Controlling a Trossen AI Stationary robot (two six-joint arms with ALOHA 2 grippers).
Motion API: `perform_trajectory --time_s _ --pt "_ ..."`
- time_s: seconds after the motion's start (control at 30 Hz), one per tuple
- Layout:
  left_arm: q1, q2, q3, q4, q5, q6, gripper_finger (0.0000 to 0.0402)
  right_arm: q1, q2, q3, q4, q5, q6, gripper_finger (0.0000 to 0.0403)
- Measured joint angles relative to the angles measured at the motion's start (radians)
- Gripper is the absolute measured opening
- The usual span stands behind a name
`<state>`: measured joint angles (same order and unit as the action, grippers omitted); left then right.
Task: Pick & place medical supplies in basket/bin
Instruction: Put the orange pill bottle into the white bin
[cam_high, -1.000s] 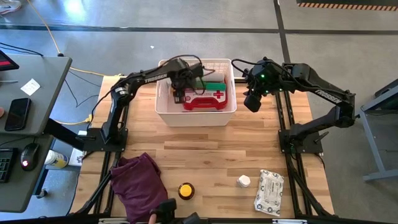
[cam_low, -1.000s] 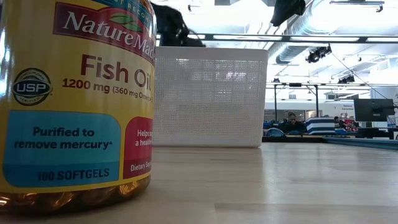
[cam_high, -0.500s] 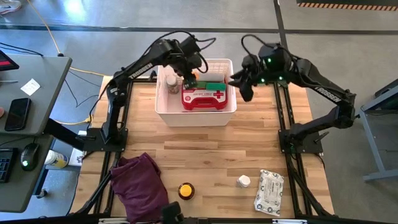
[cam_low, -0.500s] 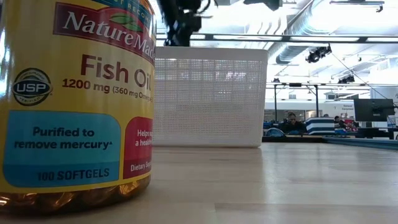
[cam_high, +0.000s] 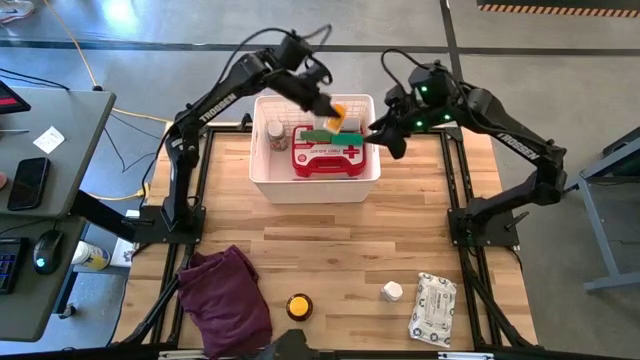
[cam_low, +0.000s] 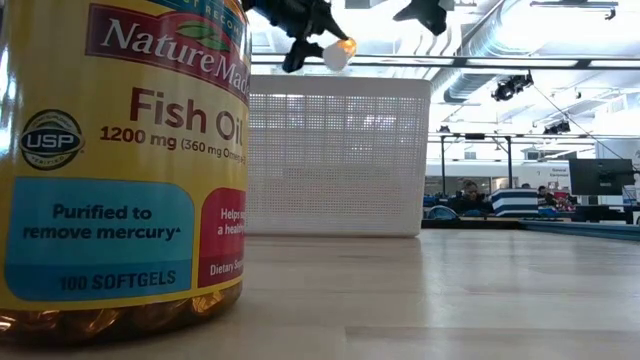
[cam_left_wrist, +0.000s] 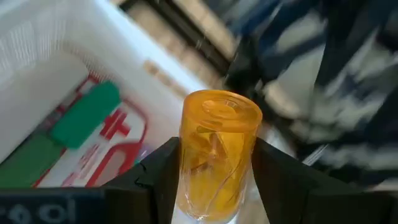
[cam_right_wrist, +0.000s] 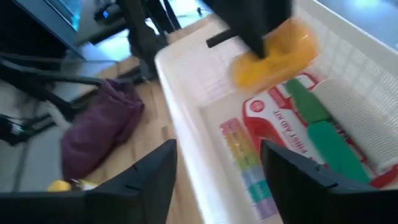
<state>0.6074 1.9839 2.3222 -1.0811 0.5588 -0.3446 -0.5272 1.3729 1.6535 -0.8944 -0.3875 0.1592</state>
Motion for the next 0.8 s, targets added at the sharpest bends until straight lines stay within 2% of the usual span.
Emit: perform_trajectory --time_s 0.1,0.2,0.27,0.47,0.6,0.7,0.8 --pt "0.028 0.000 0.000 0.114 0.051 -0.125 0.0218 -0.004 -0.035 0.000 0.000 -0.020 0.048 0.0240" --pt "0.060 0.000 0.000 0.241 0.124 -0.278 0.0218 -0.004 -0.077 0.000 0.015 0.022 0.095 0.0245" --pt "0.078 0.000 0.000 0.326 0.150 -0.408 0.0218 -0.003 -0.100 0.000 0.069 0.083 0.130 0.0245" --pt "0.078 0.000 0.000 0.599 0.131 -0.742 0.0218 0.000 -0.110 0.000 0.348 0.288 0.264 0.0245" --pt "0.057 0.000 0.000 0.814 0.040 -0.925 0.0218 0.051 -0.103 0.000 0.404 0.474 0.233 0.0244" --pt "0.040 0.000 0.000 0.934 -0.050 -1.005 0.0218 0.089 -0.101 0.000 0.456 0.575 0.139 0.0245" --pt "0.033 -0.001 0.000 0.986 -0.126 -1.082 0.0218 0.135 -0.102 0.000 0.546 0.662 0.008 0.0249"
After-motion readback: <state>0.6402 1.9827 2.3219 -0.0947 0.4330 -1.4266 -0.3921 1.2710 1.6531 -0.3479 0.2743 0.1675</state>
